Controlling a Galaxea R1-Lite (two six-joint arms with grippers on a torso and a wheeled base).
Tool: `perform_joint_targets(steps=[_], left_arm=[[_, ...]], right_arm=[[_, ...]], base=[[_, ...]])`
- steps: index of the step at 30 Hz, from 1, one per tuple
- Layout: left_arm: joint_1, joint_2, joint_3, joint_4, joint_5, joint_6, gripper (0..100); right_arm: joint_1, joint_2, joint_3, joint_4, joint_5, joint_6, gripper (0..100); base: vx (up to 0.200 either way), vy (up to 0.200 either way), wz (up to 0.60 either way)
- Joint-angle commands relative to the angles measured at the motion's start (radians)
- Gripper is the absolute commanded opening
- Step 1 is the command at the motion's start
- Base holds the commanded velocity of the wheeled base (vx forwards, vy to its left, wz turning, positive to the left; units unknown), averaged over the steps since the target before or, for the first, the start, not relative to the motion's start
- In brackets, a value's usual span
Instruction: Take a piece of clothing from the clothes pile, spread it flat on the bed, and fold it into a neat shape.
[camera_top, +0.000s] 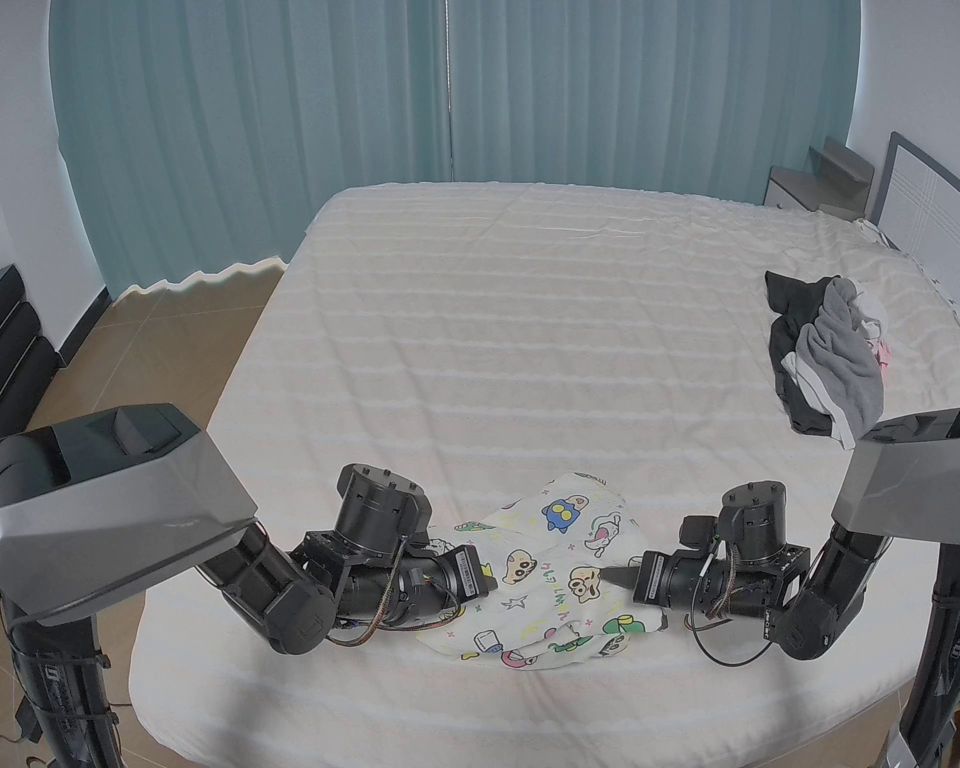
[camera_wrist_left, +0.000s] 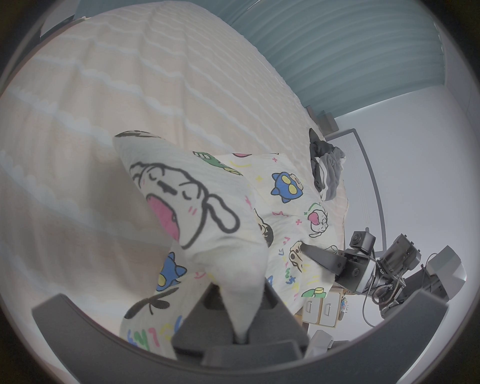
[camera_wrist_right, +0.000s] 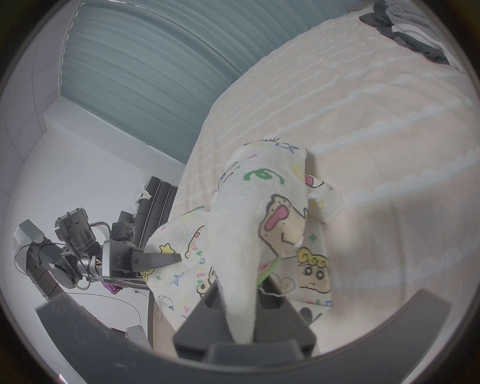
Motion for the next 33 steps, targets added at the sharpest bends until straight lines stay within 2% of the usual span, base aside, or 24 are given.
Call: perform_joint_targets(steps=[1,10,18,30,33], left_arm=[[-0.003,-0.020,0.008,-0.001,-0.001,-0.001,0],[-0.019,-0.123,0.027,0.047,0.000,-0.003,0],[-0.074,-0.136,0.007,0.061,0.029,-0.004,0],[-0.085,-0.154,0.013,0.062,0.032,-0.043,0],[-0.080,-0.128,0.033,0.056,0.034,-0.043,0]], right_arm=[[0.002,-0.004,0.005,0.000,0.001,0.000,0],[-0.002,-0.050,0.025,-0.031,0.001,0.002,0],[-0.011,-0.116,0.057,-0.031,0.001,0.002,0],[-0.020,-0.149,0.083,-0.029,-0.001,-0.001,0],[-0.020,-0.131,0.104,-0.029,-0.002,-0.011,0]], base=[[0.000,-0.200,0.00],[0.000,-0.200,0.00],[0.000,-0.200,0.00],[0.000,-0.200,0.00],[0.000,0.000,0.00]])
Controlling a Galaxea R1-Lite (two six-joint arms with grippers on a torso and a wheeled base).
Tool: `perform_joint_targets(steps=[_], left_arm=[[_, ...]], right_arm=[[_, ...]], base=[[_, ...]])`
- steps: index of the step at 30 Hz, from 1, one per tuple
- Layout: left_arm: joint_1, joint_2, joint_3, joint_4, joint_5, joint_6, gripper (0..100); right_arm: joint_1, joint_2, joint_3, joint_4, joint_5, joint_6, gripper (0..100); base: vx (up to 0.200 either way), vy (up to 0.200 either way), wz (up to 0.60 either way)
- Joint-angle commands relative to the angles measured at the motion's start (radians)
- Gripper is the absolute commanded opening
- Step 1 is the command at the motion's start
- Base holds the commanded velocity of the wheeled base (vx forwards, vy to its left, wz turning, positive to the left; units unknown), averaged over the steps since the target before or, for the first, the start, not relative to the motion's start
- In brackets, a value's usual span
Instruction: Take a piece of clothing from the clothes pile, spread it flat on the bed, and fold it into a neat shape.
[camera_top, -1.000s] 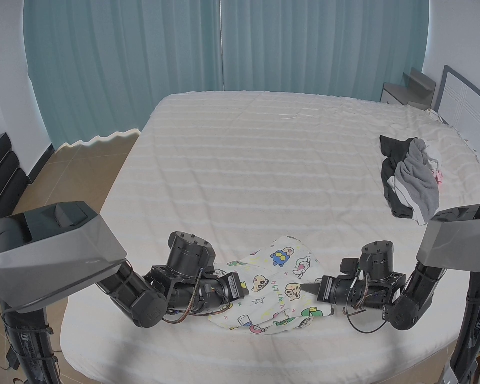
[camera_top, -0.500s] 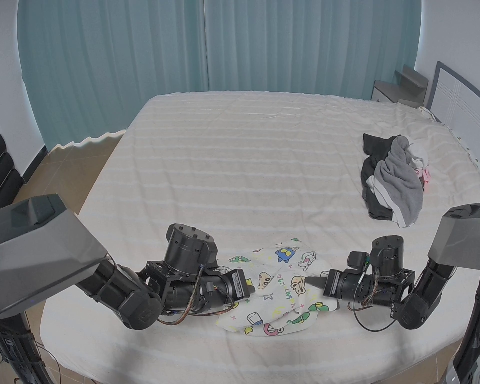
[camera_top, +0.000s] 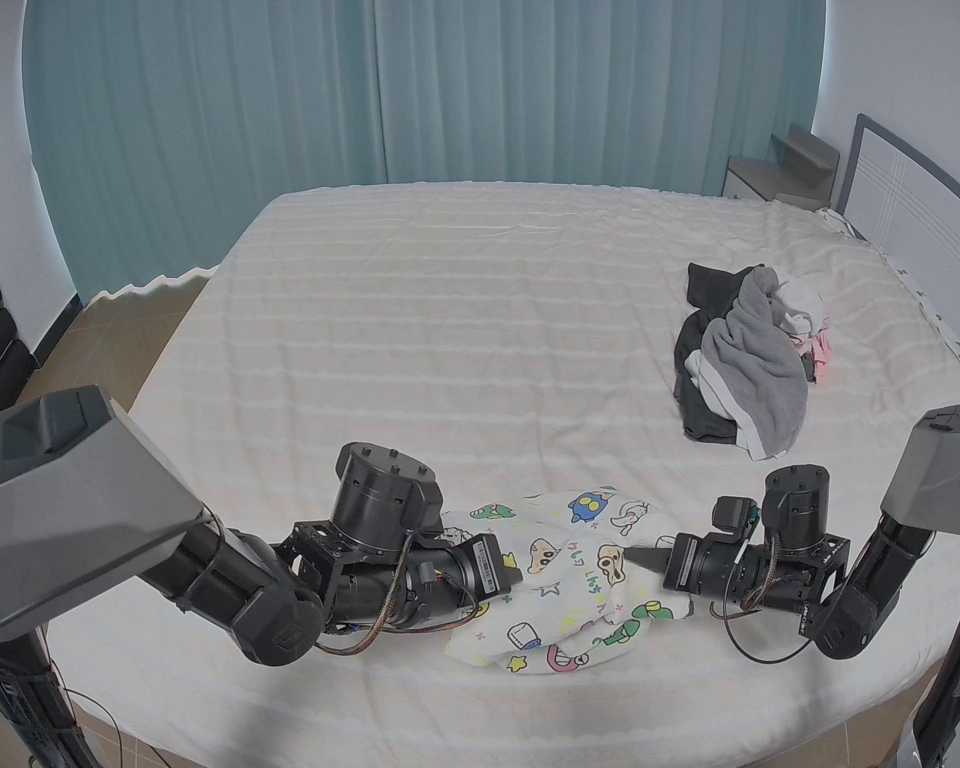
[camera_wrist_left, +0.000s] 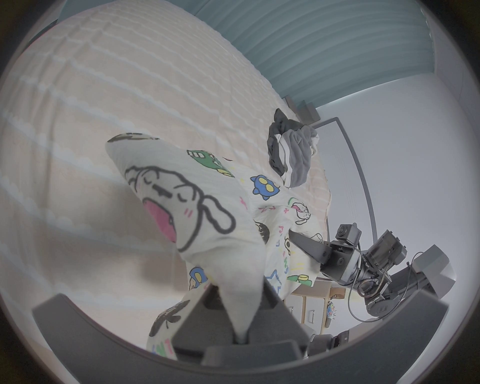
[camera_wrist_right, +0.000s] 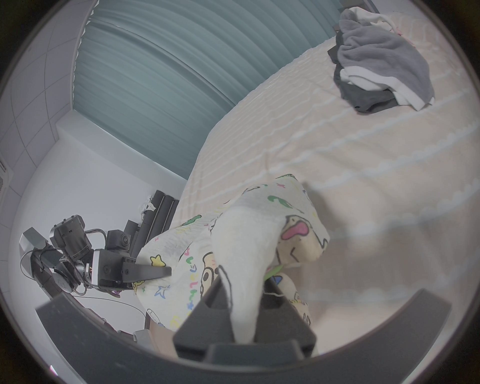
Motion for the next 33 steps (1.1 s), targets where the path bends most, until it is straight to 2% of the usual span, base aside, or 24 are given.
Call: perform_joint_targets(steps=[1,17,33], left_arm=[[0.005,0.031,0.019,-0.004,0.001,0.001,0],[0.027,0.136,0.056,-0.007,0.004,0.007,0],[0.041,0.136,0.125,-0.026,0.061,0.006,0]], right_arm=[[-0.001,0.024,0.022,0.000,-0.001,-0.007,0],[0.033,0.164,0.072,-0.027,0.000,-0.035,0],[0.051,0.197,0.104,-0.027,0.002,-0.042,0]], base=[[0.000,0.000,0.00],[0.000,0.000,0.00],[0.000,0.000,0.00]])
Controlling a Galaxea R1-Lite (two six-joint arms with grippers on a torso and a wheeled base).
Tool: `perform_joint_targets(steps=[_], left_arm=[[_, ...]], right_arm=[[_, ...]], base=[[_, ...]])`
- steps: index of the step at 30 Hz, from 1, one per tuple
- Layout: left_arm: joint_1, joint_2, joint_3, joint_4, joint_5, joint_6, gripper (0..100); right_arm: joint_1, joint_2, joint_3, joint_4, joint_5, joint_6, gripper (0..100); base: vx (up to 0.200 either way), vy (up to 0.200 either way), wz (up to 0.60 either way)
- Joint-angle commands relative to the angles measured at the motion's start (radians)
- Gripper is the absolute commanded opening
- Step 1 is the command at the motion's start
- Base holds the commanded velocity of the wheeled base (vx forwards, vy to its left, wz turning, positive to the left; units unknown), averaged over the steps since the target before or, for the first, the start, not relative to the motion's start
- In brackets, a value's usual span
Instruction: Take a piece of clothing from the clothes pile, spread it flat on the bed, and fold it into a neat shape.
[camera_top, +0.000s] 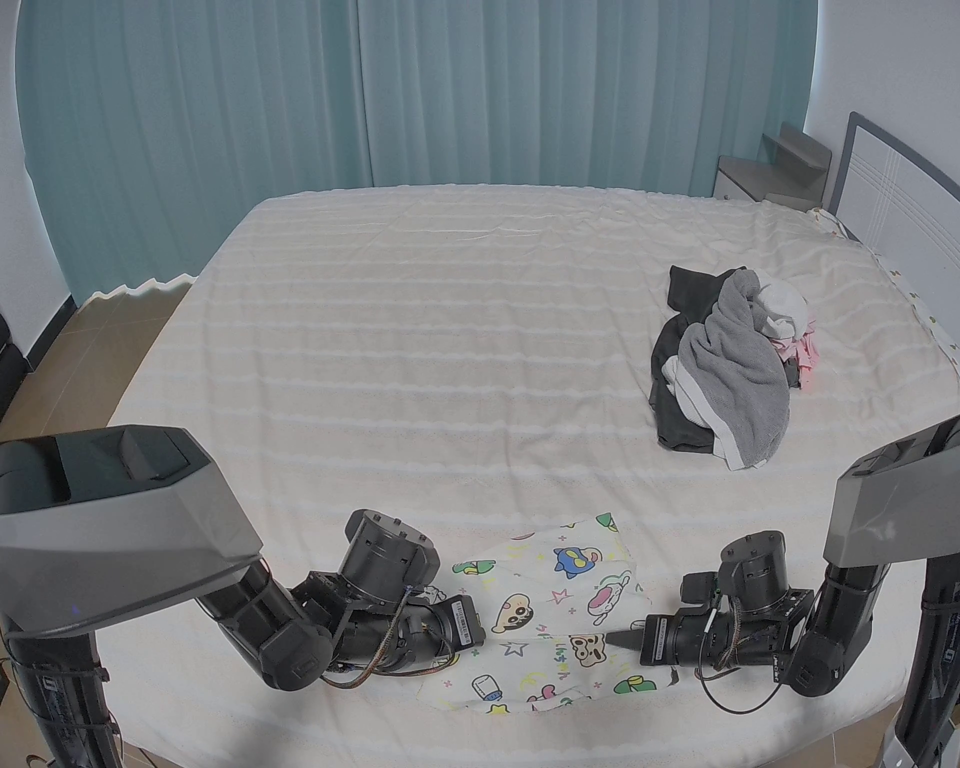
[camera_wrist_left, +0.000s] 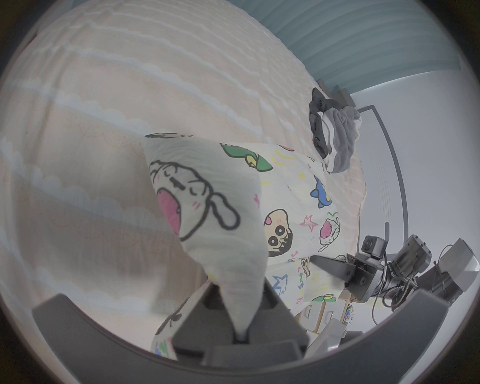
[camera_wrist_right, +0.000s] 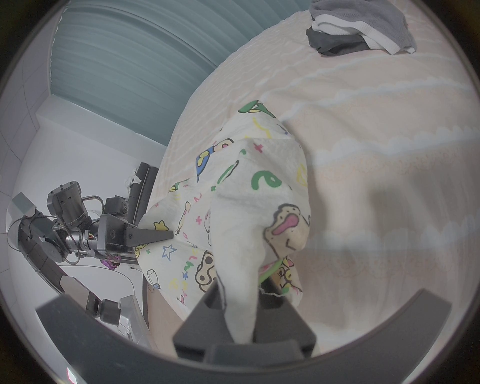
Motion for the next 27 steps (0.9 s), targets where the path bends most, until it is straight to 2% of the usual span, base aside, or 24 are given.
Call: perform_joint_targets(steps=[1,9,10,11,12,16,19,27], left_arm=[[0.001,0.000,0.034,-0.024,0.004,-0.001,0],[0.001,0.006,0.072,-0.096,0.010,-0.001,0],[0.001,0.008,0.074,-0.099,0.012,-0.001,0],[0.001,0.009,0.075,-0.099,0.012,-0.001,0],[0.001,0.009,0.075,-0.099,0.012,-0.001,100],[0.004,0.006,0.081,-0.096,0.019,-0.001,100],[0.016,0.006,0.091,-0.099,0.056,0.001,100],[0.058,-0.048,0.149,-0.125,0.078,-0.004,100]], right_arm=[[0.001,0.019,0.004,0.002,-0.003,-0.002,0],[0.009,0.023,0.005,0.002,-0.003,-0.002,0],[0.009,0.021,0.005,0.002,-0.003,-0.001,100],[0.011,0.021,0.005,0.002,-0.003,-0.001,100],[0.011,0.021,0.005,0.002,-0.003,-0.001,100],[0.011,0.018,0.027,0.001,-0.005,-0.004,100],[0.003,0.010,0.031,0.001,-0.014,-0.004,100],[-0.059,-0.037,0.074,-0.095,-0.108,-0.016,100]], base=[[0.000,0.000,0.00],[0.000,0.000,0.00],[0.000,0.000,0.00],[0.000,0.000,0.00],[0.000,0.000,0.00],[0.000,0.000,0.00],[0.000,0.000,0.00],[0.000,0.000,0.00]])
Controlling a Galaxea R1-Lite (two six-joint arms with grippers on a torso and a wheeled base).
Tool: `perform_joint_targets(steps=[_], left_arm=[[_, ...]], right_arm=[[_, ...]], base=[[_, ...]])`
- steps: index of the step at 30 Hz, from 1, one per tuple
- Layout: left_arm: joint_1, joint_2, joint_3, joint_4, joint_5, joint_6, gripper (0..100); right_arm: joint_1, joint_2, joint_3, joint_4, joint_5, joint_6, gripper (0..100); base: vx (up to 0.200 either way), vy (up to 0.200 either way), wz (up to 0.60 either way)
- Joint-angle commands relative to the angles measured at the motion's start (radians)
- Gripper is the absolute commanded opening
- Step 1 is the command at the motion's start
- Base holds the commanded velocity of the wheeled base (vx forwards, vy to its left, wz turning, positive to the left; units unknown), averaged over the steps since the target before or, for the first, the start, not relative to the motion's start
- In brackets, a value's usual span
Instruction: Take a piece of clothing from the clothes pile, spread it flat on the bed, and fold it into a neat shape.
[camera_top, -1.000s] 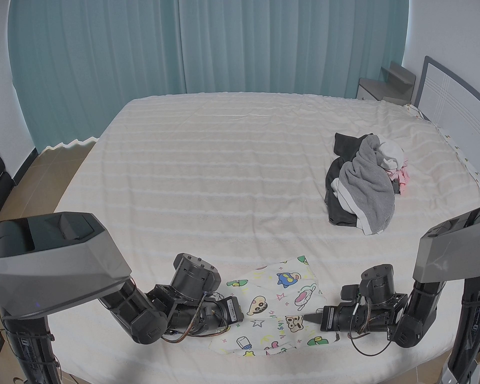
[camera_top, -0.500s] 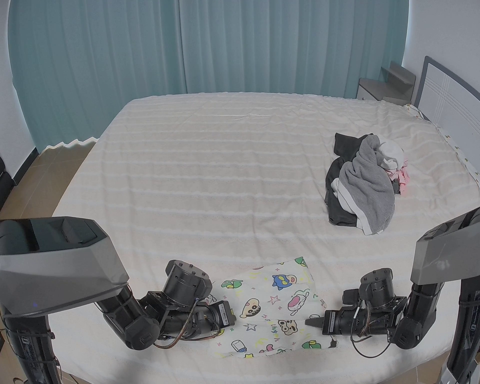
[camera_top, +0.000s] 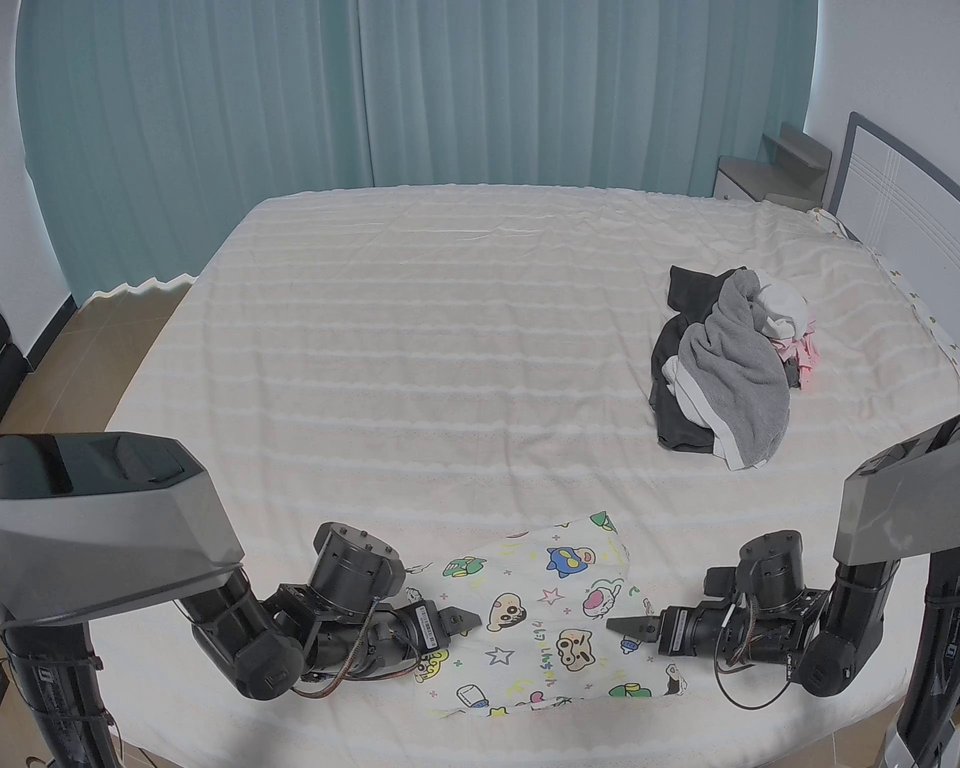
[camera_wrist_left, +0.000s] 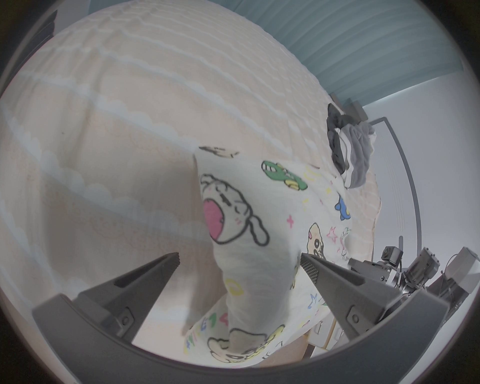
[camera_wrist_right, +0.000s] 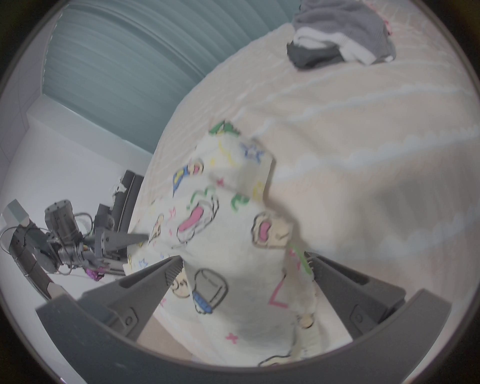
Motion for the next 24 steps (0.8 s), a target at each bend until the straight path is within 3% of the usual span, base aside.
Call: perform_joint_targets(steps=[1,5,12,17,24], left_arm=[[0.034,-0.079,0.059,-0.041,-0.001,-0.007,100],[0.046,-0.204,0.102,-0.085,0.001,-0.026,100],[0.034,-0.343,0.091,-0.087,-0.026,-0.122,100],[-0.040,-0.284,0.093,-0.088,-0.036,-0.126,100],[-0.112,-0.201,0.111,-0.091,-0.038,-0.197,100]], right_arm=[[-0.044,-0.057,0.057,-0.087,-0.046,-0.022,100],[-0.088,-0.090,0.071,-0.191,-0.106,-0.068,100],[-0.074,-0.090,-0.021,-0.225,-0.113,-0.071,100],[-0.007,-0.046,-0.185,-0.180,-0.112,-0.069,100],[0.024,-0.021,-0.406,0.014,-0.107,-0.012,100]], base=[[0.000,0.000,0.00],[0.000,0.000,0.00],[0.000,0.000,0.00],[0.000,0.000,0.00],[0.000,0.000,0.00]])
